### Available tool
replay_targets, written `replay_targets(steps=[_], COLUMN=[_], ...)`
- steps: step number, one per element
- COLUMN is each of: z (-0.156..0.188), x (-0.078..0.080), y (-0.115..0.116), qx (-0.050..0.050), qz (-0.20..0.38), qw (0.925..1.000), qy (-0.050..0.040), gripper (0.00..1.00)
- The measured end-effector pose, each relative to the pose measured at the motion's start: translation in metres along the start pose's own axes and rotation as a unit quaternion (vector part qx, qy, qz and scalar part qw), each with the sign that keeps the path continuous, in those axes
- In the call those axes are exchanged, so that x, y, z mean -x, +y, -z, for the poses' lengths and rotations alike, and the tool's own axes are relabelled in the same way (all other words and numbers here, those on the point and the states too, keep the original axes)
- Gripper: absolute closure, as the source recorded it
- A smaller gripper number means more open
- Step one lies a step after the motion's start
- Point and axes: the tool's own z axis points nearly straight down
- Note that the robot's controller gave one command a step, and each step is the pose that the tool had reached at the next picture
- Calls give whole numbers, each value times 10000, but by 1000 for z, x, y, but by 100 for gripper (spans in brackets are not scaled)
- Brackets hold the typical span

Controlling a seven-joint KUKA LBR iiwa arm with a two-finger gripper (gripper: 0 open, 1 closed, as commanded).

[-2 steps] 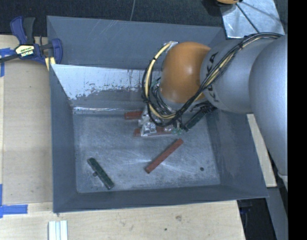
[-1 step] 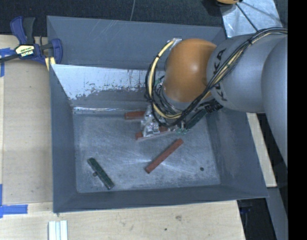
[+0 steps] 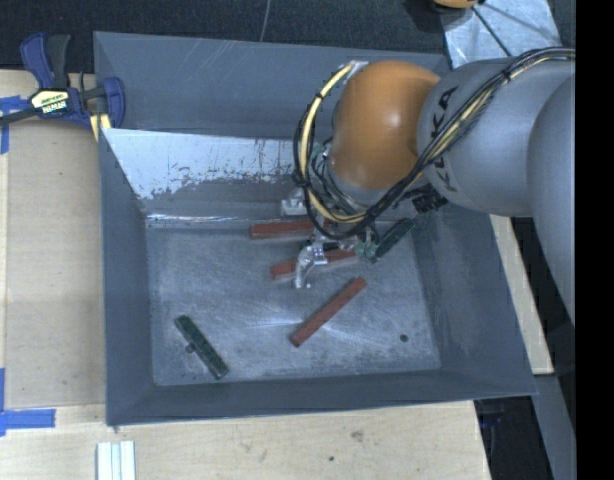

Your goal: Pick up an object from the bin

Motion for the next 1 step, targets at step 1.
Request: replay_targets(steps=[1], z=[0], x=[0], y=[0], qx=[0], qz=[-2], qw=[10000], qy=[-2], gripper=[0])
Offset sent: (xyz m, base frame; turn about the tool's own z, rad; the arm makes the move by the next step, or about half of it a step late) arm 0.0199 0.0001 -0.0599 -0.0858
